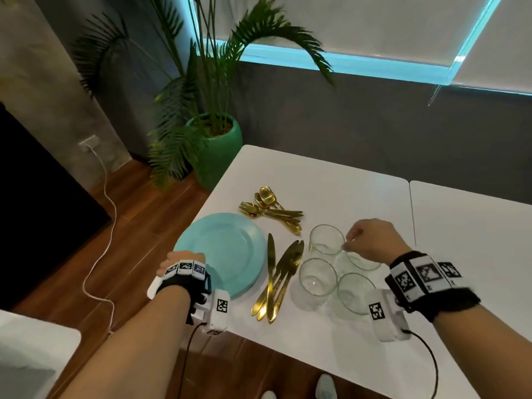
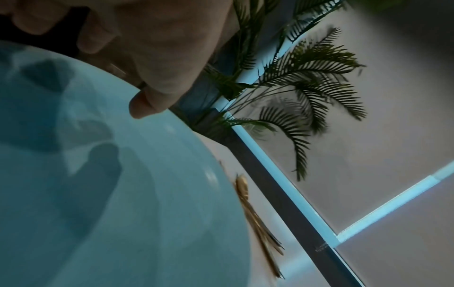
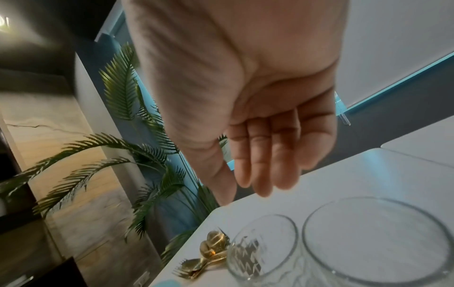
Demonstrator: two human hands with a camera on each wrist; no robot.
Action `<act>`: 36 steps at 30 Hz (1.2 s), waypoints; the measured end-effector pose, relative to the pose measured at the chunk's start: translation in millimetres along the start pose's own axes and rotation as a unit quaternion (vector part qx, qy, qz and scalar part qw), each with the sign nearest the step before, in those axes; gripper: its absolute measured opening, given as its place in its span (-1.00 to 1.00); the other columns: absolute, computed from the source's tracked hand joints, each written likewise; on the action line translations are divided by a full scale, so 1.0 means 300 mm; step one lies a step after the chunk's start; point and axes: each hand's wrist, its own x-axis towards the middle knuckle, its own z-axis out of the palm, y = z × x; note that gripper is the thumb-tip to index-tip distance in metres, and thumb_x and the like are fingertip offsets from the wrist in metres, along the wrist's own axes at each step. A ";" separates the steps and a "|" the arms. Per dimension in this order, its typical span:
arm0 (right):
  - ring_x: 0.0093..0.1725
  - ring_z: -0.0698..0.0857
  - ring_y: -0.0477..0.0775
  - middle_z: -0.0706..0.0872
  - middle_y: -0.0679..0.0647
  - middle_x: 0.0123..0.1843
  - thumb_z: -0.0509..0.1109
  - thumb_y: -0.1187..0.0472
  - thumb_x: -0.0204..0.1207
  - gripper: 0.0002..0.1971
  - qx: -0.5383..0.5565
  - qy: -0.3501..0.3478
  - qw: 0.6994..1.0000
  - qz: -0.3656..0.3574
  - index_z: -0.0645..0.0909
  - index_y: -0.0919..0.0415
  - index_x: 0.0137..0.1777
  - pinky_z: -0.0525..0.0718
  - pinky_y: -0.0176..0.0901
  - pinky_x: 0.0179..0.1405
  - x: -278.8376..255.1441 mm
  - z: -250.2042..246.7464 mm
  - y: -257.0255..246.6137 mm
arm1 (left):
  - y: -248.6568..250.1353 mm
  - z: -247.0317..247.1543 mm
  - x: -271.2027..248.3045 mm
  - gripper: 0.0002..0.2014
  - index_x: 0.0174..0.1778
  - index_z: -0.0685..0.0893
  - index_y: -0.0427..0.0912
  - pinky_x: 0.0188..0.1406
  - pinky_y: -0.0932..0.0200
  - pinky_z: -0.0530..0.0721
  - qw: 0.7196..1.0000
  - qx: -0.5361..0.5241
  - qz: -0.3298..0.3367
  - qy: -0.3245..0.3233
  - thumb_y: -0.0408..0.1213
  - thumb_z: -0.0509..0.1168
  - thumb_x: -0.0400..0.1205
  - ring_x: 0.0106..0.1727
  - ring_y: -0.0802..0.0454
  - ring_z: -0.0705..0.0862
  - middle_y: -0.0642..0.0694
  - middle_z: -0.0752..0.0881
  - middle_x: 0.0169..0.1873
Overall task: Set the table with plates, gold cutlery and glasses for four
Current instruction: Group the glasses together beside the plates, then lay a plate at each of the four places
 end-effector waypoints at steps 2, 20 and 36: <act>-0.01 0.54 -0.07 0.61 -0.08 -0.12 0.50 0.08 0.40 -0.87 -0.004 -0.004 1.000 -0.013 0.61 0.04 -0.17 0.43 -0.33 -0.02 0.029 0.025 -0.041 | -0.019 0.030 0.016 -0.52 0.26 0.54 0.01 0.10 -0.15 0.71 0.994 0.084 0.063 -0.032 -0.14 0.23 0.37 0.19 -0.36 0.64 -0.30 0.57 0.26; -0.03 0.66 -0.03 0.67 -0.06 -0.14 0.48 0.13 0.44 -0.91 0.088 -0.026 0.994 -0.056 0.64 0.06 -0.11 0.68 -0.15 0.16 0.077 0.076 -0.201 | -0.140 0.053 0.166 -0.48 0.27 0.50 -0.41 0.15 -0.38 0.65 0.809 -0.578 -0.096 -0.059 -0.15 0.39 0.50 0.04 -0.37 0.74 -0.39 0.72 0.10; -0.04 0.72 0.09 0.70 0.12 0.12 0.39 -0.05 0.52 -0.49 0.422 0.117 0.899 0.009 0.48 0.21 0.38 0.70 -0.06 -0.14 0.025 -0.150 -0.150 | 0.320 -0.307 -0.232 -0.67 0.34 0.39 -0.16 -0.18 -0.05 0.68 0.646 -0.741 0.143 -0.113 -0.41 0.21 0.66 -0.14 -0.12 0.69 -0.20 0.65 0.10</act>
